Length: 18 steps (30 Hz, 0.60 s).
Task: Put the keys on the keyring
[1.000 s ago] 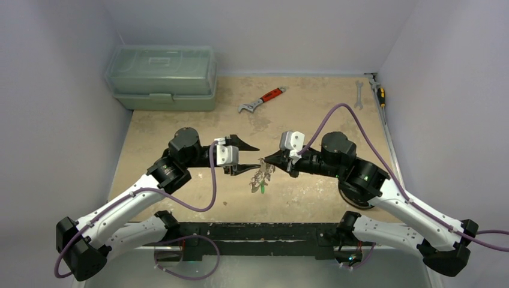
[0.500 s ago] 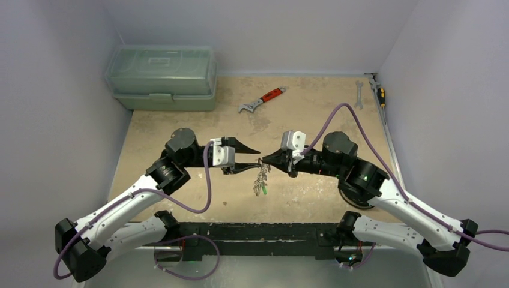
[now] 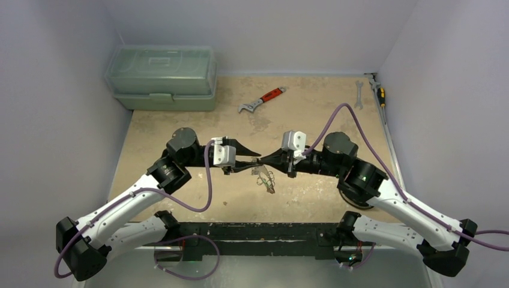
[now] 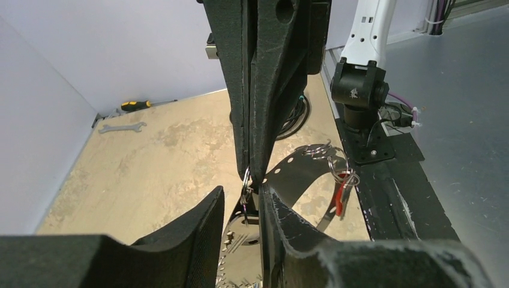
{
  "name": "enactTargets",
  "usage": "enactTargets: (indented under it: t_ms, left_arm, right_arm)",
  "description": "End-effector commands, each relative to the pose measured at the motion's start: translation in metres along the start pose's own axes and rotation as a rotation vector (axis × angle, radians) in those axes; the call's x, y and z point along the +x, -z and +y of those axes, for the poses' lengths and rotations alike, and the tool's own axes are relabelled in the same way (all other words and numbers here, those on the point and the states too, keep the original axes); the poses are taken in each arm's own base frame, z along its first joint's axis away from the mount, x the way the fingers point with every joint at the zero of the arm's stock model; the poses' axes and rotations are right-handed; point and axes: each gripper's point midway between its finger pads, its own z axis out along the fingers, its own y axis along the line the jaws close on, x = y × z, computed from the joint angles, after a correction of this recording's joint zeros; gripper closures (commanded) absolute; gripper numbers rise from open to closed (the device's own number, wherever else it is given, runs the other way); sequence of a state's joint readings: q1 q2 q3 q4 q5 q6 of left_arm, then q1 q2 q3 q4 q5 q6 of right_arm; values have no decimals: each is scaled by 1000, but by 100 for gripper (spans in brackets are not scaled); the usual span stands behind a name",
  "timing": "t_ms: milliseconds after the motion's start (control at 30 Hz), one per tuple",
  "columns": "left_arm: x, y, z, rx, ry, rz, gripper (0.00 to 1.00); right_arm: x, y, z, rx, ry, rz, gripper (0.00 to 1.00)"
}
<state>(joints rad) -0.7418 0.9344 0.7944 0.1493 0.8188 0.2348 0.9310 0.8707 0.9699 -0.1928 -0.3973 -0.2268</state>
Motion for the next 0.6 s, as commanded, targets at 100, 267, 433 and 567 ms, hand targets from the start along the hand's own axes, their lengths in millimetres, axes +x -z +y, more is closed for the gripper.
enactTargets:
  t_ms: [100, 267, 433, 567]
  left_arm:
    - [-8, -2, 0, 15, 7, -25, 91]
    - [-7, -2, 1, 8, 12, -22, 100]
    - [-5, -1, 4, -13, 16, -14, 100]
    - [1, -1, 8, -37, 18, 8, 100]
  right_arm:
    - [-27, 5, 2, -3, 26, -113, 100]
    - [-27, 6, 3, -4, 21, -119, 100]
    - [-24, 10, -4, 48, 3, -102, 96]
    - [-12, 17, -14, 116, -10, -25, 66]
